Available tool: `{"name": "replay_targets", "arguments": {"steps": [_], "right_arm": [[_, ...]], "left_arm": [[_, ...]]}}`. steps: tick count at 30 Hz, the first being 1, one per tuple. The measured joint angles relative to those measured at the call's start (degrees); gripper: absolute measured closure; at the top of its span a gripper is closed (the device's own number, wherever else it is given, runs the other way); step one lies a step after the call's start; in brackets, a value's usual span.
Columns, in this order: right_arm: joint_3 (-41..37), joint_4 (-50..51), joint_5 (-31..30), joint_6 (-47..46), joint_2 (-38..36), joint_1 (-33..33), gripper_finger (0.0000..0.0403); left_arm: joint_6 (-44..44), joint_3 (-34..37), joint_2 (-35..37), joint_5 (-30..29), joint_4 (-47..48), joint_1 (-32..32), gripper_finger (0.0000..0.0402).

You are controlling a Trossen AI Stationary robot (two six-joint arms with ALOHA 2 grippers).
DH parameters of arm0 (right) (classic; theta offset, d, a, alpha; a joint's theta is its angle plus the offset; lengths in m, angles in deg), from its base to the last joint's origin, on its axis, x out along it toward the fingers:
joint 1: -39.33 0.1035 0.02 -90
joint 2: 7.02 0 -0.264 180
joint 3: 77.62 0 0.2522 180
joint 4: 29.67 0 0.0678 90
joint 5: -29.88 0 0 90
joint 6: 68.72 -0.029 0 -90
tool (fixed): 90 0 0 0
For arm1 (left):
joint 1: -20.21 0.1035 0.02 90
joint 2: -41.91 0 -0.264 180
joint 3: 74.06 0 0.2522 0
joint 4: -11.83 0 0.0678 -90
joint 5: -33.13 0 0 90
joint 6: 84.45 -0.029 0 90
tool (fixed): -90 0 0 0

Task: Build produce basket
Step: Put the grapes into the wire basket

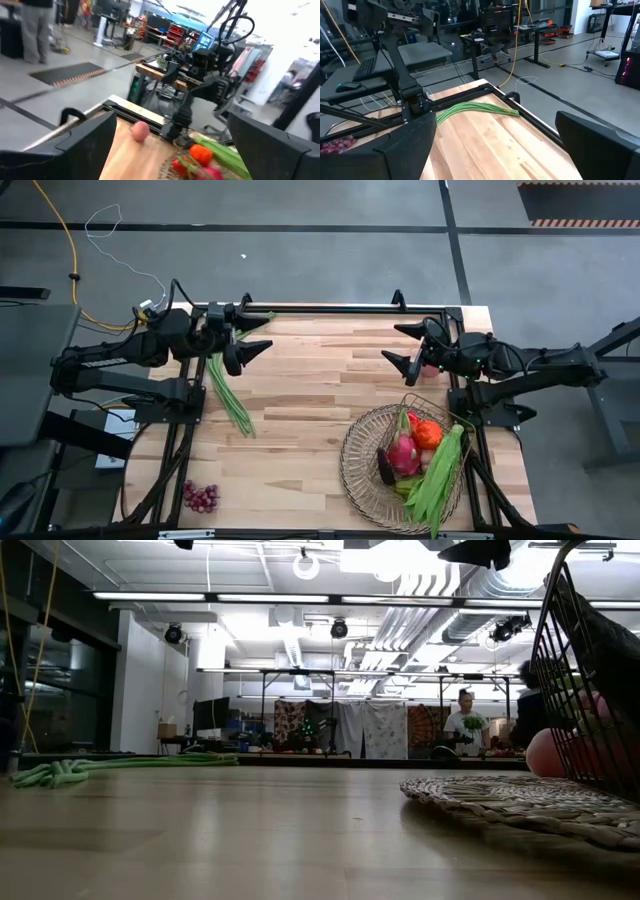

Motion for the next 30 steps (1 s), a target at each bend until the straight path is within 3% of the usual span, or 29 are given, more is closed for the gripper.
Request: {"name": "replay_targets", "arguments": {"steps": [6, 13, 17, 23, 30], "right_arm": [[0.02, 0.06, -1.05, 0.00, 0.00, -0.02, 0.0004], [0.02, 0.23, -2.83, 0.48, 0.00, -0.02, 0.0004], [0.04, 0.43, -2.82, 0.48, 0.00, -0.02, 0.0004], [0.04, 1.28, -2.82, 0.57, 0.00, -0.02, 0.0004], [0.04, 3.89, -2.88, -0.94, 0.00, -0.02, 0.0004]], "left_arm": [[2.35, -0.10, -3.02, 3.31, 6.61, -5.42, 0.0032], [6.55, -6.98, -12.08, 4.14, 34.60, -20.55, 0.0032], [11.74, -9.30, -17.91, 5.26, 45.88, -31.13, 0.0032], [21.53, -9.29, -26.63, 8.02, 48.02, -46.68, 0.0032], [33.99, -9.27, -37.28, 3.42, 46.38, -59.99, 0.0032]]}}
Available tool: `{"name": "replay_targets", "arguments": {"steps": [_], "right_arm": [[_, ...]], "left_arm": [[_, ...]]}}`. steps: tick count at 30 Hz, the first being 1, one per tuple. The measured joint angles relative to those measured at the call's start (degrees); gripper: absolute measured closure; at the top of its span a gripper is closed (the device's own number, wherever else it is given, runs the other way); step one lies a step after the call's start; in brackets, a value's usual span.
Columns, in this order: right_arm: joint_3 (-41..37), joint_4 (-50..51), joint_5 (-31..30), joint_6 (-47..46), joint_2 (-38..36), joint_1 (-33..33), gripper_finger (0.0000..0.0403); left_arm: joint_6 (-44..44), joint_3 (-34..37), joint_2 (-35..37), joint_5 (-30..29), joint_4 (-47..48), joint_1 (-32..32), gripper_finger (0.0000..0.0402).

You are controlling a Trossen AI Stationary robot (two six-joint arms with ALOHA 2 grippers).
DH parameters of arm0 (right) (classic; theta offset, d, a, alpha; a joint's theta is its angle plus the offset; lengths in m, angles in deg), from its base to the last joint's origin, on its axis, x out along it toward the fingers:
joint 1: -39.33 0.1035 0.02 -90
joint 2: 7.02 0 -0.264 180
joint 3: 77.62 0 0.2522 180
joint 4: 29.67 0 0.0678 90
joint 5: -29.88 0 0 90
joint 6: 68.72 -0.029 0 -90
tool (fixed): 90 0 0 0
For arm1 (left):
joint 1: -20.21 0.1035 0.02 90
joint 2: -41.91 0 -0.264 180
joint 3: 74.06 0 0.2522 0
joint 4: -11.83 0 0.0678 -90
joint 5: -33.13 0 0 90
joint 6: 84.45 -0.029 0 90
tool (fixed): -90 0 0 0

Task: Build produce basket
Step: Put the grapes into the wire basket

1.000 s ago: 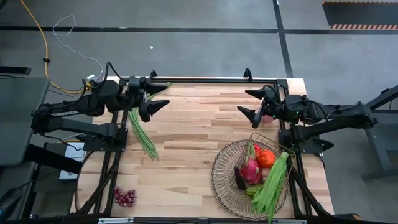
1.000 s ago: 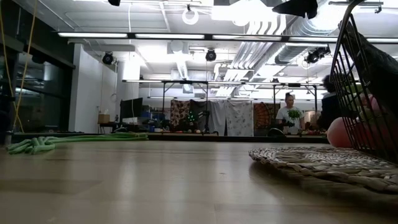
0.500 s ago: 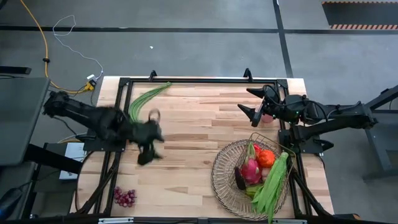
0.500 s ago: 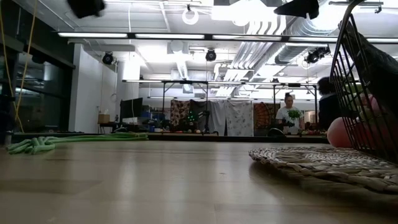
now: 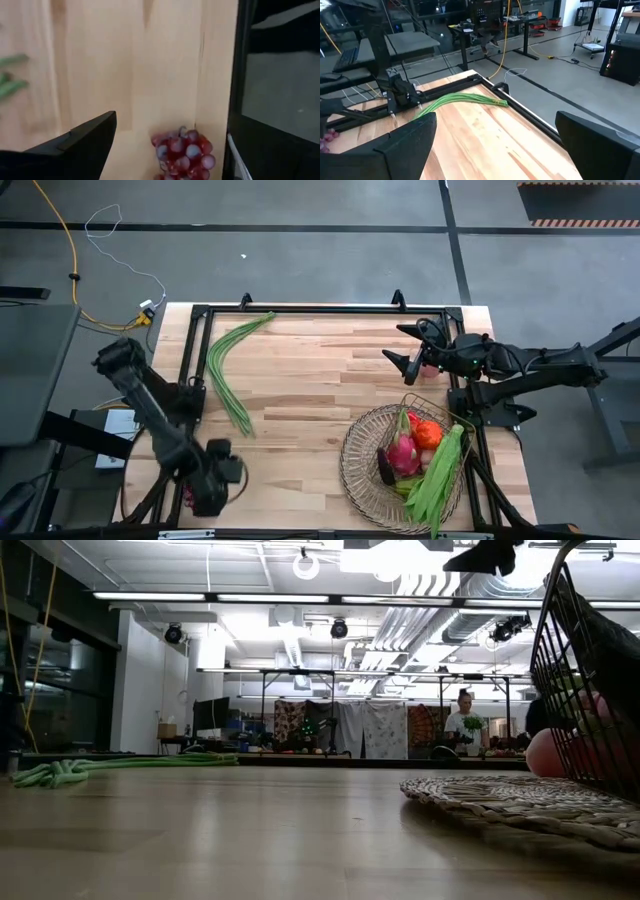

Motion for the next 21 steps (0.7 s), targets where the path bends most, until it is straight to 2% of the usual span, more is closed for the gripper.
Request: {"name": "replay_targets", "arguments": {"steps": [7, 13, 21], "right_arm": [[0.00, 0.59, -0.07, 0.00, 0.00, 0.00, 0.0004], [0.00, 1.65, -0.32, 0.03, 0.00, 0.00, 0.0004], [0.00, 2.66, -0.42, 0.03, 0.00, 0.00, 0.0004]], "left_arm": [[10.86, 0.02, -8.99, -0.59, -2.90, -7.79, 0.0054], [18.80, 0.02, -12.80, -1.34, -3.19, -11.14, 0.0111], [19.74, 0.02, -13.48, -5.79, -4.66, -11.46, 0.0195]]}}
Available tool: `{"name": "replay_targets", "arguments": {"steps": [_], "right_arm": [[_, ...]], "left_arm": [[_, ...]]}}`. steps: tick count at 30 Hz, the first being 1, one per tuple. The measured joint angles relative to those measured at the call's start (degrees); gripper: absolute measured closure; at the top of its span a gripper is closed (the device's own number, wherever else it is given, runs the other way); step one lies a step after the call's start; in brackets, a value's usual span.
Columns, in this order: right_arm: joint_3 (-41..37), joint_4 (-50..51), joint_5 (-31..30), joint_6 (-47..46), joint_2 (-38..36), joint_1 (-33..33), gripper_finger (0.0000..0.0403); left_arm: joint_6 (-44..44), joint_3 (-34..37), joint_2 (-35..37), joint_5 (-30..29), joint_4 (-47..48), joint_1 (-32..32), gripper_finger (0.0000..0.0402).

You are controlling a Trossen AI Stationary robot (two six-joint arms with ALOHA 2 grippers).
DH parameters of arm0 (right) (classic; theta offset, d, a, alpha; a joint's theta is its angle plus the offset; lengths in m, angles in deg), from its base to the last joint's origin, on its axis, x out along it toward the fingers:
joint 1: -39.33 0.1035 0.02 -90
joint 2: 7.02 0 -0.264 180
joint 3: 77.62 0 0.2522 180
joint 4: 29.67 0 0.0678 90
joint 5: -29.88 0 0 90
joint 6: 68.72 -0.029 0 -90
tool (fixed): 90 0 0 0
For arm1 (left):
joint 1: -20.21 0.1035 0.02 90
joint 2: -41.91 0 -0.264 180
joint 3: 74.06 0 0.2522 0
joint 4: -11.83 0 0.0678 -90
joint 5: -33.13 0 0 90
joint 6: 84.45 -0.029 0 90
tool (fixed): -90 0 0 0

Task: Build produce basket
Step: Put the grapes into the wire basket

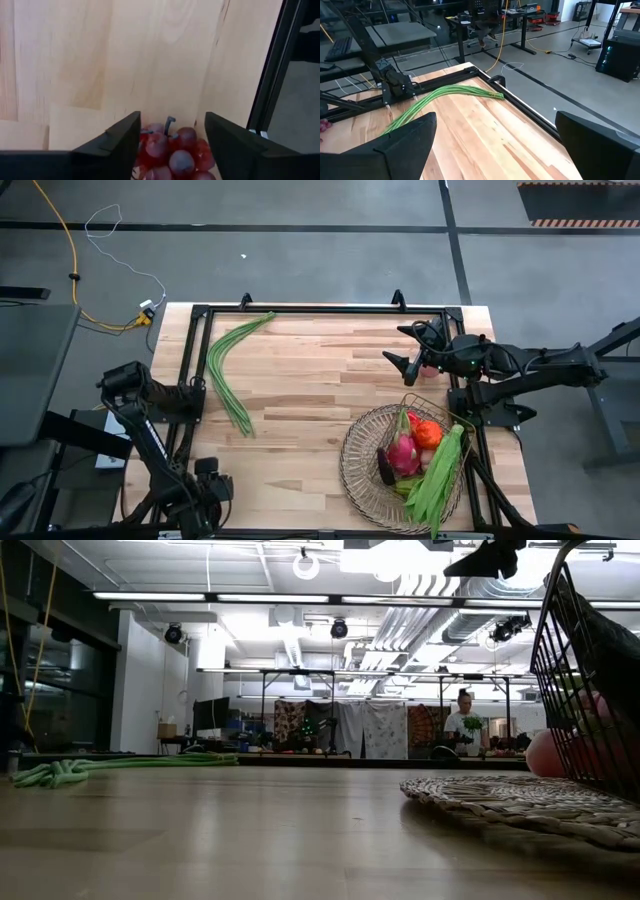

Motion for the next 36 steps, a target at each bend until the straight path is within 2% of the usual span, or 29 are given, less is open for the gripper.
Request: {"name": "replay_targets", "arguments": {"steps": [6, 11, 15, 21, 36], "right_arm": [[0.00, 0.29, -0.04, 0.02, 0.00, 0.00, 0.0004], [0.00, 1.05, -0.09, 0.02, 0.00, 0.00, 0.0004], [0.00, 1.28, -0.13, 0.02, 0.00, 0.00, 0.0004], [0.00, 1.29, -0.13, 0.29, 0.00, 0.00, 0.0004], [0.00, 1.99, -1.73, 0.19, 0.00, 0.00, 0.0004]], "left_arm": [[-1.44, 0.00, 0.00, -0.91, 0.10, -0.22, 0.0246], [-0.10, 0.00, -0.06, -1.67, -0.37, -0.18, 0.0266], [-0.52, 0.02, -1.28, -1.09, -0.88, -0.22, 0.0270], [0.28, 0.02, -4.22, 3.66, -1.14, -0.17, 0.0270], [2.91, 0.02, -4.31, 3.74, -0.99, 0.22, 0.0280]]}}
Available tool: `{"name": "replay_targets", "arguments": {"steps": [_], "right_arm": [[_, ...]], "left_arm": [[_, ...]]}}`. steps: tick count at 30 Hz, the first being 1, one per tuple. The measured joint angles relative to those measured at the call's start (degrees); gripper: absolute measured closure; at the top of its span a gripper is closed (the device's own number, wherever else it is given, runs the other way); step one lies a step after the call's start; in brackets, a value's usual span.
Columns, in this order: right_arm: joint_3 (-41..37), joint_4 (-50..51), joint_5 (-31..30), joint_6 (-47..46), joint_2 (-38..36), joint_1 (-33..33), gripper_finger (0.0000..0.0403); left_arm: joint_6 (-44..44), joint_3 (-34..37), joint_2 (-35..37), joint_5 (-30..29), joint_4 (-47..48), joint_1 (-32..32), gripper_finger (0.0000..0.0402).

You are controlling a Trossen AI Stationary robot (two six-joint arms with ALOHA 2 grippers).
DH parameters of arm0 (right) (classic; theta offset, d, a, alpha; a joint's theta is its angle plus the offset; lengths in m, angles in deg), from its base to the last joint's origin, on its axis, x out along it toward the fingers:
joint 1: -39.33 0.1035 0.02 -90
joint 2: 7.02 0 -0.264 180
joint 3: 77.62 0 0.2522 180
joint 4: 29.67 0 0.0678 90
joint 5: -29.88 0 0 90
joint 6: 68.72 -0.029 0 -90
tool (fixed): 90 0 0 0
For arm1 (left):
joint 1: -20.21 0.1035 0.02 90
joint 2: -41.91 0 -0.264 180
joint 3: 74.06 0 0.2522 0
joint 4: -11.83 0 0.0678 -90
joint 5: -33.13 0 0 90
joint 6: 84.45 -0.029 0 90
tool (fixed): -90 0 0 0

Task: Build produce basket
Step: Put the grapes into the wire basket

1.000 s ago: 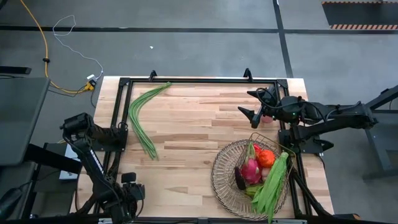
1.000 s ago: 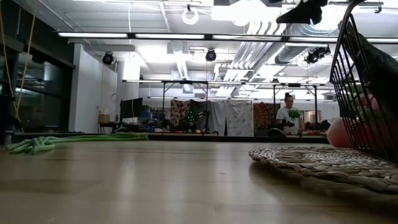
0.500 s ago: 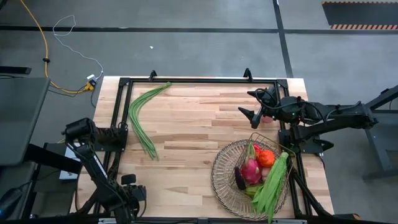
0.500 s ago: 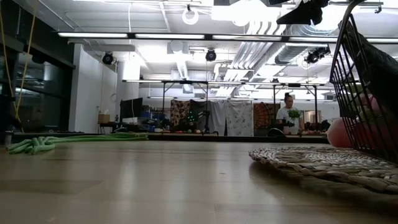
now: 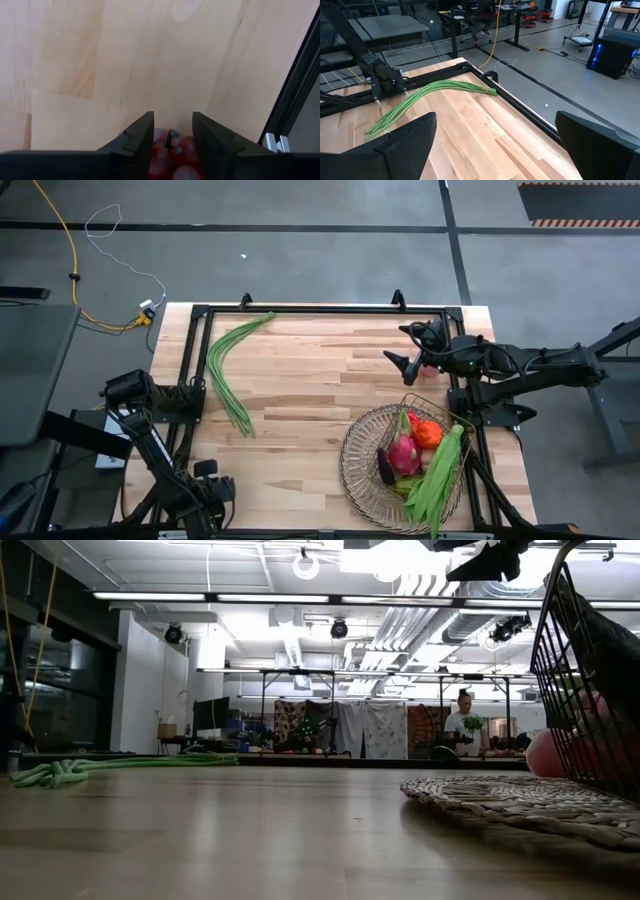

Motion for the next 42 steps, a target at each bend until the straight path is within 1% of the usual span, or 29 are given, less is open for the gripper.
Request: {"name": "replay_targets", "arguments": {"steps": [3, 7, 9, 12, 16, 19, 23, 26, 29, 34, 37, 42], "right_arm": [[0.00, 0.15, 0.00, -0.17, 0.00, 0.00, 0.0004], [0.00, 0.12, 0.00, -0.17, 0.00, 0.00, 0.0004], [0.00, 0.14, 0.00, -0.17, 0.00, 0.00, 0.0004], [0.00, 0.11, -0.02, -0.17, 0.00, 0.00, 0.0004], [0.00, 0.11, 0.00, -0.17, 0.00, 0.00, 0.0004], [0.00, 0.11, -0.02, -0.17, 0.00, 0.00, 0.0004], [0.00, 0.09, -0.02, -0.17, 0.00, 0.00, 0.0004], [0.00, 0.11, -0.02, -0.17, 0.00, 0.00, 0.0004], [0.00, 0.10, 0.00, -0.17, 0.00, 0.00, 0.0004], [0.00, 0.09, 0.00, -0.19, 0.00, 0.00, 0.0004], [0.00, 0.00, 0.00, -0.19, 0.00, 0.00, 0.0004], [0.02, -1.86, 0.16, -0.22, 0.00, 0.00, 0.0004]], "left_arm": [[0.00, 0.00, 0.00, -0.02, 0.00, 0.04, 0.0308], [-0.05, 0.00, 0.02, 0.07, 0.00, 0.00, 0.0374], [-0.85, 0.00, 0.04, 0.53, 0.00, 0.00, 0.0393], [-2.80, 0.00, 0.04, 1.30, 0.05, 0.04, 0.0390], [-5.68, 0.00, 1.87, 1.98, 0.87, 1.05, 0.0398], [-8.55, 0.00, 5.35, 0.34, 1.93, 2.89, 0.0399], [-12.74, 0.00, 12.12, -3.54, 3.34, 6.48, 0.0400], [-16.74, 0.00, 17.57, -6.88, 3.90, 10.17, 0.0400], [-21.81, 0.00, 22.46, -9.76, 3.86, 15.18, 0.0401], [-31.50, 0.00, 29.19, -12.89, 3.68, 25.86, 0.0401], [-39.11, 0.00, 32.46, -14.79, 1.72, 32.93, 0.0401], [-53.11, -0.02, 36.43, -16.16, -7.16, 44.83, 0.0401]]}}
